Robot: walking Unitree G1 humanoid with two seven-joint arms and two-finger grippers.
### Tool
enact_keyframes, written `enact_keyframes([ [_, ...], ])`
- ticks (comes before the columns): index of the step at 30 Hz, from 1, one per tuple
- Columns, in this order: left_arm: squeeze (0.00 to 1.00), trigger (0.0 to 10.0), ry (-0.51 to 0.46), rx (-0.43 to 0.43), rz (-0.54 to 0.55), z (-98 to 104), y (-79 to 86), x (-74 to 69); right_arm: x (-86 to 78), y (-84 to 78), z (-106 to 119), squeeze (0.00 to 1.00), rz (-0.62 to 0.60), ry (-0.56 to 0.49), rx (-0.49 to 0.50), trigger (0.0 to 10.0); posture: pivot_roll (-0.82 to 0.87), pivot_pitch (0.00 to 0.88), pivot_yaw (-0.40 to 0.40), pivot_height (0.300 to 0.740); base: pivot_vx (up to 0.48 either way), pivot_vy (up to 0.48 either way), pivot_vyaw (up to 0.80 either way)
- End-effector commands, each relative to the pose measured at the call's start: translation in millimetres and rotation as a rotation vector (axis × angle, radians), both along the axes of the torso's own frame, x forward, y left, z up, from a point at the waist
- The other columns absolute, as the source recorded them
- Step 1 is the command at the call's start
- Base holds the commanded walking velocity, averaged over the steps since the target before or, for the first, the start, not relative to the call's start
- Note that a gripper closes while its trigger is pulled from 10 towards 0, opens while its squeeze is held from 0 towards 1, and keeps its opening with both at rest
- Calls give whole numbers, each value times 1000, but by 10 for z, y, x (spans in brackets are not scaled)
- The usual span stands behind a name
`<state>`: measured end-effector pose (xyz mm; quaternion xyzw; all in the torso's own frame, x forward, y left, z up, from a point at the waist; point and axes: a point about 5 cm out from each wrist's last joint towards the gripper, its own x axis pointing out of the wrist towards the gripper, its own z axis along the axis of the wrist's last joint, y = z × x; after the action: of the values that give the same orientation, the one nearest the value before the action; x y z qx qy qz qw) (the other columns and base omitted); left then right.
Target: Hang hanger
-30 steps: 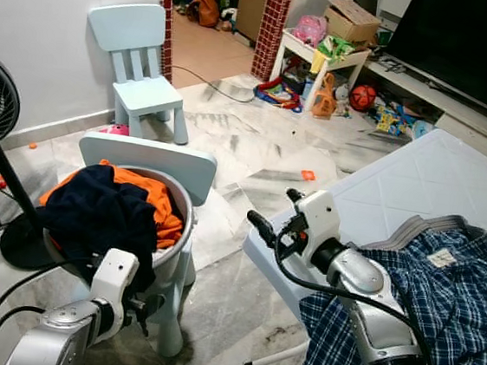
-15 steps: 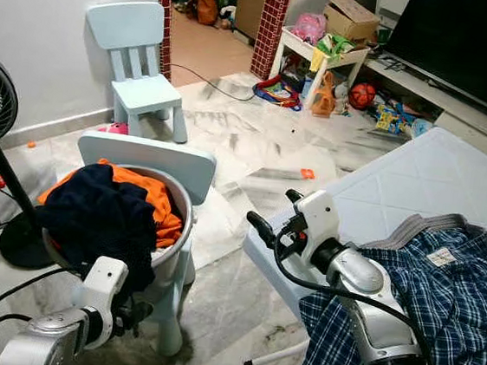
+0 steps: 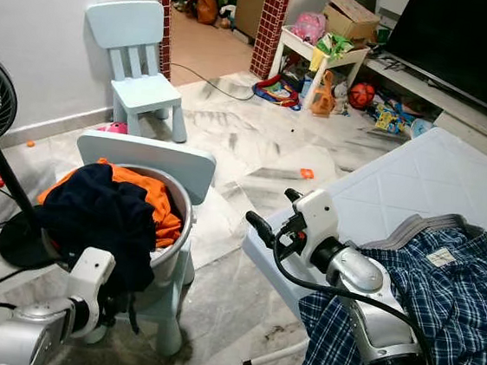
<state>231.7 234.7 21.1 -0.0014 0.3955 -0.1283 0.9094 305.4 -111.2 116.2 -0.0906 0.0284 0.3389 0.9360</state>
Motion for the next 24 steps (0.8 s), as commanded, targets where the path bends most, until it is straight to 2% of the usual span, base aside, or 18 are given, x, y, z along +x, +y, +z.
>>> enact_keyframes([
  [1, 0, 10000, -2, 19, -1, -8, 25, 15, -6, -27, 46, 0, 4, -17, -21, 10000, -47, 53, -114, 740, 0, 0, 0],
  [13, 0, 10000, 38, 11, -20, -140, 25, 63, 8, -15, 63, 0, 12, -21, -30, 10000, -51, 58, -119, 740, 0, 0, 0],
  [14, 0, 4941, 45, 12, -21, -166, 26, 67, 7, -13, 63, 0, 14, -21, -31, 10000, -51, 58, -119, 740, 0, 0, 0],
  [15, 0, 1333, 47, 12, -22, -173, 24, 70, 7, -12, 63, 0, 14, -21, -31, 10000, -54, 57, -117, 740, 0, 0, 0],
  [16, 0, 0, 52, 9, -26, -189, 18, 77, 8, -10, 63, 0, 15, -21, -32, 10000, -54, 56, -116, 740, 0, 0, 0],
  [24, 0, 0, 58, 8, -46, -225, 6, 102, 17, -7, 71, 0, 17, -28, -36, 10000, -54, 44, -117, 740, 0, 0, 0],
])
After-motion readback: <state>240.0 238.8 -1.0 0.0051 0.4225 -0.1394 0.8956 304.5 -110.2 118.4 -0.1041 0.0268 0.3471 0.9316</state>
